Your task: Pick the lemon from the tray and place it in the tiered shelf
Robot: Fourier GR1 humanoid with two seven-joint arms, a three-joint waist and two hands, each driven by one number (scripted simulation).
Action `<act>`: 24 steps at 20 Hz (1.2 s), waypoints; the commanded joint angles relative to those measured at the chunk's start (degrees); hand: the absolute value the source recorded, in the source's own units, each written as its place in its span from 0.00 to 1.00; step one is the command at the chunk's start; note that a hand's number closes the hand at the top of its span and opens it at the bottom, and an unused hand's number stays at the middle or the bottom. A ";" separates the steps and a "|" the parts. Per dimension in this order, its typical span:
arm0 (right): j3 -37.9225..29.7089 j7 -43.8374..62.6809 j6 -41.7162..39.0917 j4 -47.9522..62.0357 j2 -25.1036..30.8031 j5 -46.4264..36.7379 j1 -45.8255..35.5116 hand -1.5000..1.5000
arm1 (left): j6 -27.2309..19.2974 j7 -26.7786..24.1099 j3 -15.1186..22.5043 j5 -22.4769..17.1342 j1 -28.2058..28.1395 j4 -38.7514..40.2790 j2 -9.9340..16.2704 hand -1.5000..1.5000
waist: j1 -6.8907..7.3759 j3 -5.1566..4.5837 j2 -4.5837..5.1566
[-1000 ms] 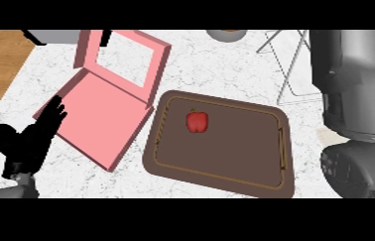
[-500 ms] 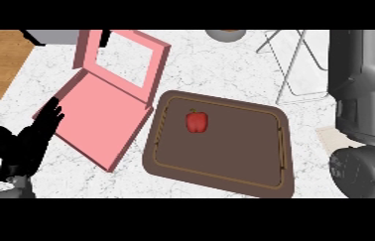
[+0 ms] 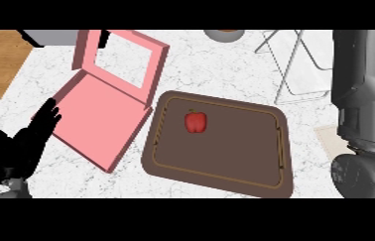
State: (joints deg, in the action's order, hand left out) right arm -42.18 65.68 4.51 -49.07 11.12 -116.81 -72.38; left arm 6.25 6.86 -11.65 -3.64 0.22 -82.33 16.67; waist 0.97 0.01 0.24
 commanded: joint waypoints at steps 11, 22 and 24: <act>-2.53 4.67 15.33 -14.19 -5.19 7.07 0.24 0.00 | -0.98 -0.55 0.44 0.83 -0.41 -0.29 -1.57 0.50 | -0.39 0.02 -0.40; 9.99 6.89 7.59 -38.60 -11.05 3.20 0.27 0.00 | -1.43 0.44 0.92 1.55 -1.17 -1.23 -2.12 0.50 | -0.94 -0.05 -1.20; 13.74 9.22 -0.04 -43.33 -11.08 1.31 0.99 0.00 | -0.98 -0.63 0.28 1.69 -0.82 1.21 -1.43 0.50 | -1.30 -0.13 -1.29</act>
State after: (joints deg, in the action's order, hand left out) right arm -34.79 64.49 13.14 -84.63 0.54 -112.74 -71.65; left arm 5.37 5.71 -11.32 -2.08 -0.98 -81.60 15.20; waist -0.15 -0.06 -0.80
